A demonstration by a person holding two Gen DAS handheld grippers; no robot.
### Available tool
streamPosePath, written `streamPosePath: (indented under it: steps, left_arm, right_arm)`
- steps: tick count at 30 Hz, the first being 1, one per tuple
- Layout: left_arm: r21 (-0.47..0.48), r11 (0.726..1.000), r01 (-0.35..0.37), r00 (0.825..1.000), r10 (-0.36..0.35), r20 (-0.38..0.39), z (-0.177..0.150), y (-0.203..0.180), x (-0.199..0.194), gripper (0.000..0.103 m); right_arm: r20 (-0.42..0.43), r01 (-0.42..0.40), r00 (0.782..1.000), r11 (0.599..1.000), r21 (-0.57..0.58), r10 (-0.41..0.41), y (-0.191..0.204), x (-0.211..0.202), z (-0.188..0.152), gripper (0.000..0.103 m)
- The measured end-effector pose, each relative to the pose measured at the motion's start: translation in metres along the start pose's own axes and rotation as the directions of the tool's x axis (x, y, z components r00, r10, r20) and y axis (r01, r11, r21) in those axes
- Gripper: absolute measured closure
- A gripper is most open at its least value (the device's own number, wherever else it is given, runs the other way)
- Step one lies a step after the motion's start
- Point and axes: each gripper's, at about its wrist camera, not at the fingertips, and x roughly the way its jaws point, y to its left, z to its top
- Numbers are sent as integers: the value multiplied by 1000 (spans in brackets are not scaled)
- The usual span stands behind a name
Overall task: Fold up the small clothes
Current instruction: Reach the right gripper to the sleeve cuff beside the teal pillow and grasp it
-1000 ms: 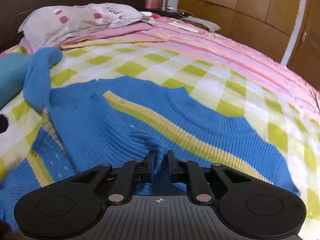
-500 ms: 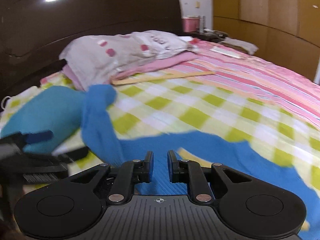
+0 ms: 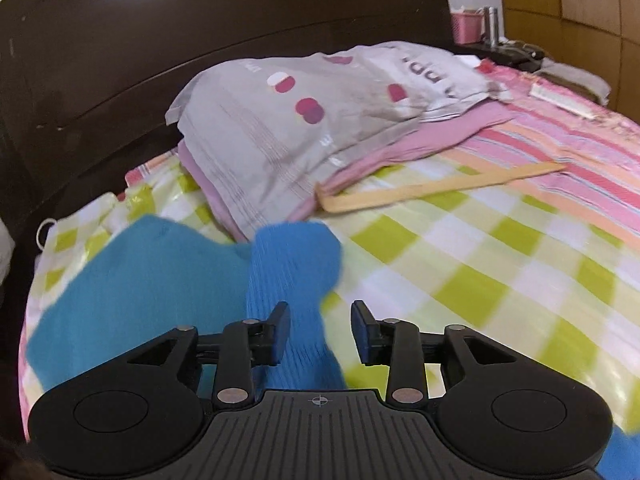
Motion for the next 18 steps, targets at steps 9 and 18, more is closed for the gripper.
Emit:
streamPosePath:
  steps: [9,18]
  left_arm:
    - [7,1000,8,1000,-8,3,-3,4,6,3]
    - [6,1000,10,1000,-10,10,-4,6,6,3]
  right_arm:
    - [-77,0,997,999,46,4,-5,71,19,61]
    - [-52,-60,996,988,144,68,-11,61,18,95]
